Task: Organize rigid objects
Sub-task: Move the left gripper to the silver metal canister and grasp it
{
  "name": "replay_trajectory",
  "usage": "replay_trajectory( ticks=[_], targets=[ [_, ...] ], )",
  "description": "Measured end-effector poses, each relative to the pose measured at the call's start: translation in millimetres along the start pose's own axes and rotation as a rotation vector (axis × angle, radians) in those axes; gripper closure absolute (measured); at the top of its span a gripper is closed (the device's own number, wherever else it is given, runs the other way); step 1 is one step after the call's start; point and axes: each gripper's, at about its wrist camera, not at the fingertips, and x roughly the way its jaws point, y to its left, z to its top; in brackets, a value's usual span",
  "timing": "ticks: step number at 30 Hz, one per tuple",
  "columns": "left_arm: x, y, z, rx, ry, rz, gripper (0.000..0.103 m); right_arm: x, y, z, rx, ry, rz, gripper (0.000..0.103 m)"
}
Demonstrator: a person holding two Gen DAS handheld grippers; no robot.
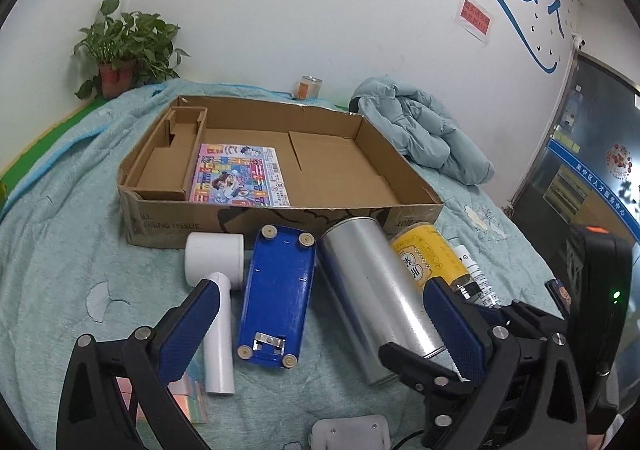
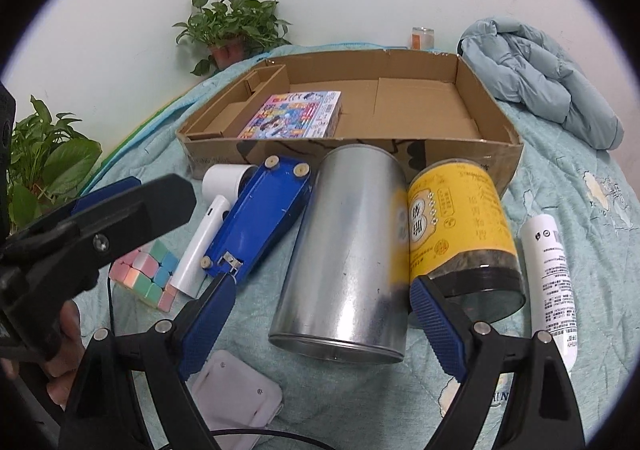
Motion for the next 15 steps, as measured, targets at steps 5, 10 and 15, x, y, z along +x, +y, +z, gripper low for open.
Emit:
replay_trajectory(
  ticks=[5, 10, 15],
  targets=[
    [10, 3, -3, -0.007, 0.04, -0.021, 0.001, 10, -4, -3, 0.007, 0.031, -0.019, 0.024],
    [21, 6, -9, -0.041, 0.097, -0.079, 0.001, 8, -10, -10, 0.009, 0.032, -0.009, 0.031],
    [31, 1, -23, -0.075, 0.206, -0.235, 0.002, -12, -9, -31, -0.029, 0.057, 0.028, 0.03]
  ],
)
